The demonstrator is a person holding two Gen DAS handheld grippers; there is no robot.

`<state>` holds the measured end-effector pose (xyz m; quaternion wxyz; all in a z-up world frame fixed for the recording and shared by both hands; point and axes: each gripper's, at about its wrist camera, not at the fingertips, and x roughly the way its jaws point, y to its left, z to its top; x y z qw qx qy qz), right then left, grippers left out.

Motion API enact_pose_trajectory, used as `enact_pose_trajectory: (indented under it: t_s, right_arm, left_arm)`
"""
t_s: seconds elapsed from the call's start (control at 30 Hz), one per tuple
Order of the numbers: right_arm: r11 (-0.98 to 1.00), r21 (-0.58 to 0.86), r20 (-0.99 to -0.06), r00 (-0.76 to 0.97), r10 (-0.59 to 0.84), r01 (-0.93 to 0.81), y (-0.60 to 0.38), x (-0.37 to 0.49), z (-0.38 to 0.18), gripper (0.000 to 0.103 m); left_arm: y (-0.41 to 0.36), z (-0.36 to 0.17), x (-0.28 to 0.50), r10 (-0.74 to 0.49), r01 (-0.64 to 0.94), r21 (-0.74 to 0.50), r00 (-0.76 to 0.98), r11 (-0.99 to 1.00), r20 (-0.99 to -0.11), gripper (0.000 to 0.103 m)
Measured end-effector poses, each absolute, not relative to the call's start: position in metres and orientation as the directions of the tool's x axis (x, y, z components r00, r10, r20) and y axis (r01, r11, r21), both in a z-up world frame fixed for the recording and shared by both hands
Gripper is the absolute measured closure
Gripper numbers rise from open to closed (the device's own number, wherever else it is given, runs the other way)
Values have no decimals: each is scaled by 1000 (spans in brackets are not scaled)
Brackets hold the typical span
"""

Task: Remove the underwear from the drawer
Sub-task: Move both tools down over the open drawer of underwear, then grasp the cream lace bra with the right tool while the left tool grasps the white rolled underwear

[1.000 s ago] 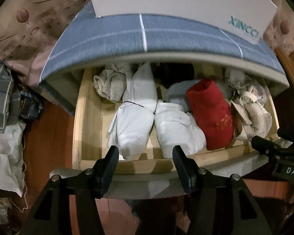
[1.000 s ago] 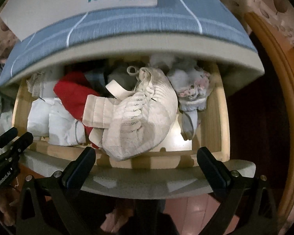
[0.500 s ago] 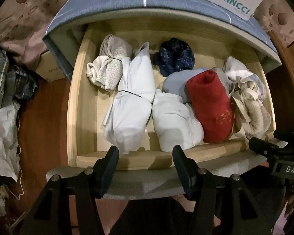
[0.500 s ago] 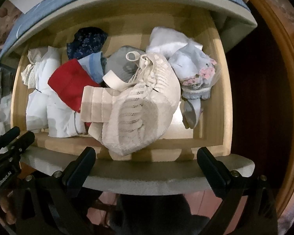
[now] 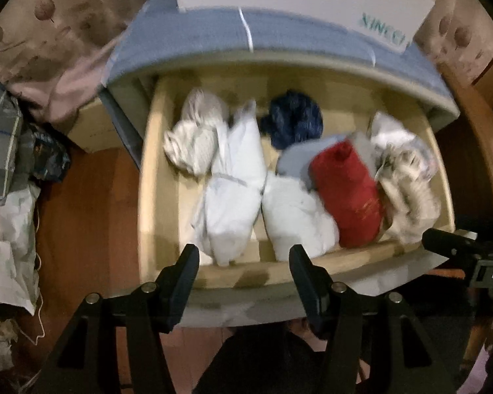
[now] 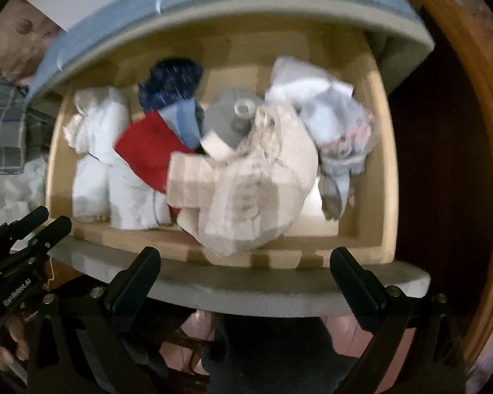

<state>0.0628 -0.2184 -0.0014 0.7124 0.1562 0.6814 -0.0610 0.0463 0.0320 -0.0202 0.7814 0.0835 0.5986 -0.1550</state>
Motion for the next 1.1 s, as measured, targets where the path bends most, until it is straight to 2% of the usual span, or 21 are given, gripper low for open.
enact_pose_trajectory:
  t_s: [0.17, 0.4, 0.5, 0.73, 0.83, 0.9, 1.1]
  right_arm:
    - [945, 173, -978, 159, 132, 279, -233, 67, 34, 1]
    - [941, 198, -972, 175, 154, 275, -241, 38, 64, 2]
    - [943, 197, -976, 147, 162, 268, -245, 38, 64, 8]
    - [915, 240, -971, 94, 222, 324, -247, 43, 38, 8]
    - [891, 259, -965, 60, 256, 374, -245, 46, 19, 14]
    - [880, 258, -963, 37, 266, 399, -242, 47, 8, 25]
    - [876, 193, -974, -20, 225, 442, -233, 53, -21, 31]
  left_arm:
    - [47, 6, 59, -163, 297, -77, 275, 952, -948, 45]
    - [54, 2, 68, -155, 272, -85, 244, 959, -957, 45]
    - [52, -4, 69, -144, 272, -76, 239, 959, -960, 45]
    - [53, -16, 72, -142, 264, -82, 218, 961, -966, 45]
    - [53, -22, 74, -137, 259, -79, 213, 963, -968, 45]
    - [53, -24, 76, -131, 259, -73, 214, 963, -968, 45]
    - [56, -32, 81, -131, 245, -79, 206, 966, -970, 45]
